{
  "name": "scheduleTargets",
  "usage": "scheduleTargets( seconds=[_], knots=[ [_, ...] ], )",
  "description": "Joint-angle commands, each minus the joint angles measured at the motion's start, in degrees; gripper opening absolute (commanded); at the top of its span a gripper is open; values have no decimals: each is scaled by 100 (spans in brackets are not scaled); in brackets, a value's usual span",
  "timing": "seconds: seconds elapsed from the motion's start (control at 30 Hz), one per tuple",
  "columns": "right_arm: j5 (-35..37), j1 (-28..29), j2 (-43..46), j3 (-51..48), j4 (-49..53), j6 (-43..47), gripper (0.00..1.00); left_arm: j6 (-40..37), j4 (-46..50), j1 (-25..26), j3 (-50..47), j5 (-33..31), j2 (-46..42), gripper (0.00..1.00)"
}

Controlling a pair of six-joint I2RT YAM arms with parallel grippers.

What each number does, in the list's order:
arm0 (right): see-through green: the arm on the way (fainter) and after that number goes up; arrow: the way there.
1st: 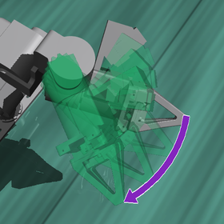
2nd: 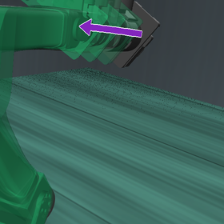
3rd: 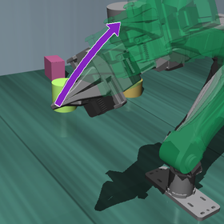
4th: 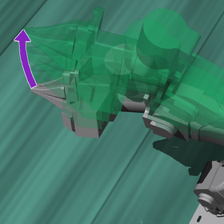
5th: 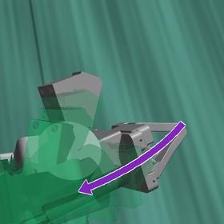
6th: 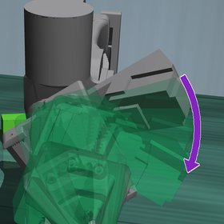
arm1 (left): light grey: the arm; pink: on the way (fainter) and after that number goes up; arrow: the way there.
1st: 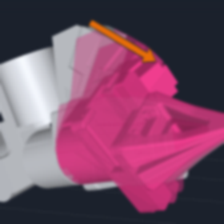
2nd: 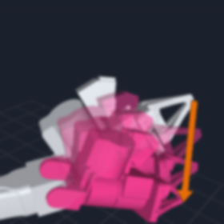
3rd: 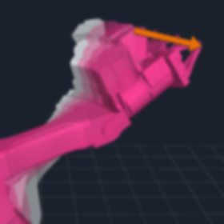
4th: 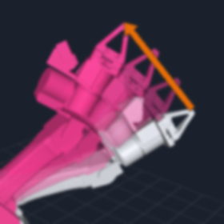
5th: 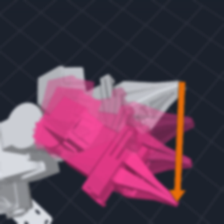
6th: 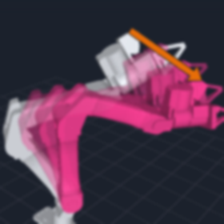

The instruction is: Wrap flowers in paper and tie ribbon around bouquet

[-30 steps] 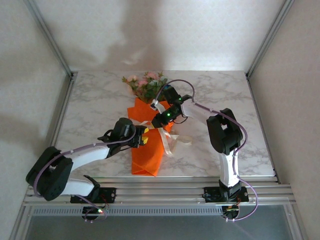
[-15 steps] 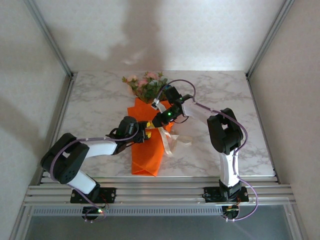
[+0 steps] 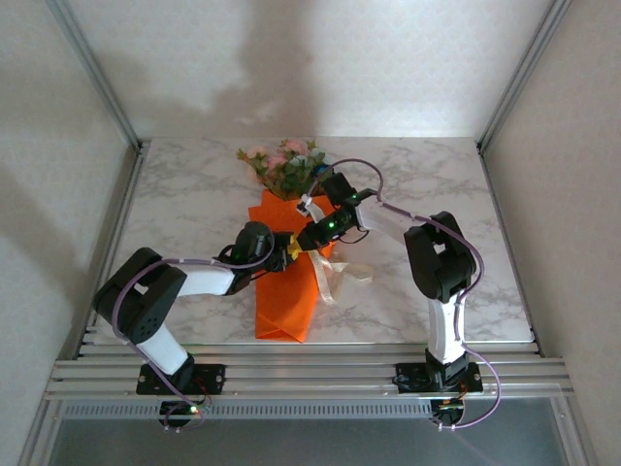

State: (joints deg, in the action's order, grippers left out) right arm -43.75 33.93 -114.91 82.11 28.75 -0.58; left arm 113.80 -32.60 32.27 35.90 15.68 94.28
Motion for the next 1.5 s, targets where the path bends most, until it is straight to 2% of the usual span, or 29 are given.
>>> scheduleTargets(
  seconds=[0.0,0.03,0.1,0.23,0.37,0.5,0.67,0.97,1.03,1.2,1.47],
  knots=[
    [-126,-18,232,-70,-157,-116,0,933,-239,25,99,92,-21,20],
    [-93,-16,232,-63,-180,-133,0,934,-203,26,56,88,-68,16],
    [-46,-32,241,-72,-223,-189,0,912,-97,25,-16,68,-181,16],
    [-108,-77,223,-91,-282,-258,0,848,15,25,-132,30,-372,31],
    [-181,-87,274,-166,-373,-285,0,837,-18,25,-145,138,-346,28],
    [-200,-90,319,-225,-428,-311,0,789,89,25,-103,279,-225,28],
    [-173,-113,375,-299,-464,-320,0,762,247,9,-176,165,-318,31],
    [50,-140,503,-287,-239,-164,0,629,1455,-8,-399,-136,-1177,32],
    [17,-141,528,-249,-218,-162,0,674,1446,-26,-556,-64,-1248,31],
    [-89,-137,622,-269,-142,-109,0,843,1054,-151,-722,-27,-1020,32],
    [-157,-31,745,-490,-87,-83,0,683,952,-259,-148,118,-488,42]
  ],
)
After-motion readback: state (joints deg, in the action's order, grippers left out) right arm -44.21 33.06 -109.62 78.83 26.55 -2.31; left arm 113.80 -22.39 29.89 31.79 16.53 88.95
